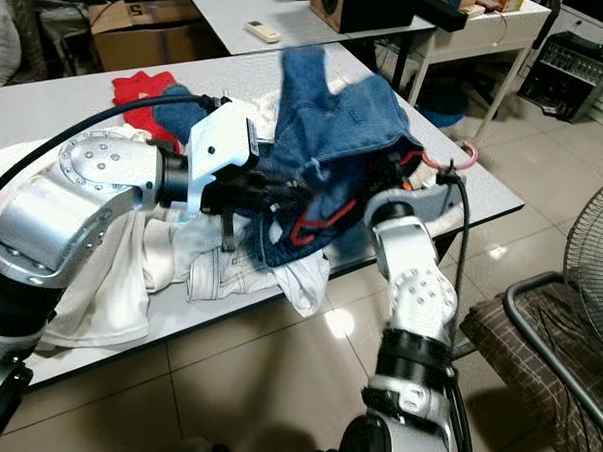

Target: Hang hanger

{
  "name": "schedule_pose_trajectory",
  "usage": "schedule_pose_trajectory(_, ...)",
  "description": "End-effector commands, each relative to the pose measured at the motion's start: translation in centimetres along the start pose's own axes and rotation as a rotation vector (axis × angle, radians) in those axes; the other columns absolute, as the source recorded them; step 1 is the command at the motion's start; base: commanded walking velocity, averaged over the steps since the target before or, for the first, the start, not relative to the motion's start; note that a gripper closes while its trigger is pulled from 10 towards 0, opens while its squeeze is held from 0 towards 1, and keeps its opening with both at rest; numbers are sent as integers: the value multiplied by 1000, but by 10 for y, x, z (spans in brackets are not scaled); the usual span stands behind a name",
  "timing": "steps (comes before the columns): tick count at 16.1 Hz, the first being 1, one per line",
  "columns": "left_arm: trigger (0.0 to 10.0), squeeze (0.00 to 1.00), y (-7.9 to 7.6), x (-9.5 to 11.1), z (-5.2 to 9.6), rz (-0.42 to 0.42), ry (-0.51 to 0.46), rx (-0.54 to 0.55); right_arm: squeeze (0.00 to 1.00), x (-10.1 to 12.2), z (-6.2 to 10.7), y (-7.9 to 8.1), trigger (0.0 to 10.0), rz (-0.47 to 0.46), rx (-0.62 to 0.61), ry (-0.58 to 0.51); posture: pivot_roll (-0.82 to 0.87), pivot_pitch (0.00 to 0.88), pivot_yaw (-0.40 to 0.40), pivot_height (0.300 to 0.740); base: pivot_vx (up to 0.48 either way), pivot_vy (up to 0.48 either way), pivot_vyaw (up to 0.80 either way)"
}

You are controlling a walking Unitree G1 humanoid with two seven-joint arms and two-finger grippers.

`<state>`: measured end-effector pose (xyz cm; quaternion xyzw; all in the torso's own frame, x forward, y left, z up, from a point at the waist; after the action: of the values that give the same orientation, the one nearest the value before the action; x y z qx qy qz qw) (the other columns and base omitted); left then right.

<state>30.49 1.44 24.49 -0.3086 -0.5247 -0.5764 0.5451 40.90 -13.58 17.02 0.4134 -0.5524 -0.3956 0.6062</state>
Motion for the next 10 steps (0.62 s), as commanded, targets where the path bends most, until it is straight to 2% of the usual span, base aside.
schedule_pose_trajectory(1,667,0,-14,33,-7,77,-141,-102,0,-13,-10,31,10000,-52,65,-13,26,13,-2,740,0,0,0)
schedule_pose_trajectory(2,549,0,-11,42,-11,140,-194,-98,0,-16,-13,36,10000,-58,77,-8,26,13,-2,740,0,0,0)
schedule_pose_trajectory(3,314,0,-6,44,-13,160,-206,-77,0,-19,-14,38,10000,-47,82,-1,25,13,-1,740,0,0,0)
schedule_pose_trajectory(4,0,0,20,59,-21,274,-302,20,0,-31,-14,44,10000,47,98,45,26,13,0,740,0,0,0)
schedule_pose_trajectory(6,0,0,41,79,-25,348,-405,86,0,-42,-13,43,10000,94,89,80,25,12,4,740,0,0,0)
schedule_pose_trajectory(8,0,0,49,86,-32,298,-392,129,0,-48,-9,42,10000,133,76,105,20,9,21,740,0,0,0)
schedule_pose_trajectory(10,0,0,50,82,-45,243,-330,153,0,-41,0,51,10000,138,86,95,3,7,48,740,0,0,0)
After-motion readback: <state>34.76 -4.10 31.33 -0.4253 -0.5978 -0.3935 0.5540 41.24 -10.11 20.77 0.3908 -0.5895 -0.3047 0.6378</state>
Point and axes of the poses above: a point about 5 cm out from each wrist's last joint towards the gripper, its own z axis pointing back from the gripper into the wrist, its own x axis along the axis of the wrist's last joint, y = z × x, the point moved 6 cm from there along -z, pointing out of the wrist towards the gripper, and after that the axes turned 3 degrees about z, right-handed, at the moved point
